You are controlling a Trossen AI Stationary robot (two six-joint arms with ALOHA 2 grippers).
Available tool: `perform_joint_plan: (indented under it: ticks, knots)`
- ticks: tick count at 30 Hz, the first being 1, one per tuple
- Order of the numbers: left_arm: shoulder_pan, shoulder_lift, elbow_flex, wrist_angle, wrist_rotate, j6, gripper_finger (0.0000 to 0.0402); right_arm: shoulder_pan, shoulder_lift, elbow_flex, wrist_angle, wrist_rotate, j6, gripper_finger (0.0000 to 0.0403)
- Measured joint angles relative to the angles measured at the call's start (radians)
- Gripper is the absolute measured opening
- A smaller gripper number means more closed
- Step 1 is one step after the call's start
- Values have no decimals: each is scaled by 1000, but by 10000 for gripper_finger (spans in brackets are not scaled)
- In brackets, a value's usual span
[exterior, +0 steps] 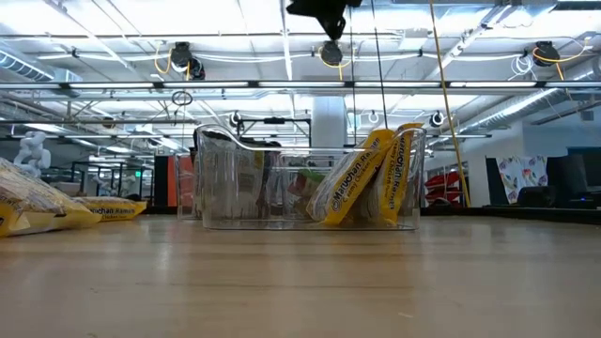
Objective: Sort Maruchan noodles
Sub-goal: Put the black noodle pack into the top left transparent bin
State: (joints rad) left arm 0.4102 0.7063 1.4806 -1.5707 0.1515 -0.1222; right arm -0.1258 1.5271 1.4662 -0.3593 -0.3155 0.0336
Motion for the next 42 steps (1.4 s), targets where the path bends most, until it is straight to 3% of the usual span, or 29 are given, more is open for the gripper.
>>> perform_joint_plan:
  ticks: [5, 16, 24, 33, 42]
  knots:
    - [0, 0, 0, 0, 92, -33, 21, 69, -12, 0, -106, 0, 63, 95]
    - [0, 0, 0, 0, 94, -31, 21, 160, -33, 0, -650, -5, 296, 95]
    - [0, 0, 0, 0, 94, -38, 21, 189, -34, 0, -1003, -133, 448, 95]
    - [0, 0, 0, 0, 94, -39, 21, 220, -34, -10, -1130, -175, 479, 95]
    - [0, 0, 0, 0, 94, -52, 21, 260, -34, -183, -1130, -266, 482, 95]
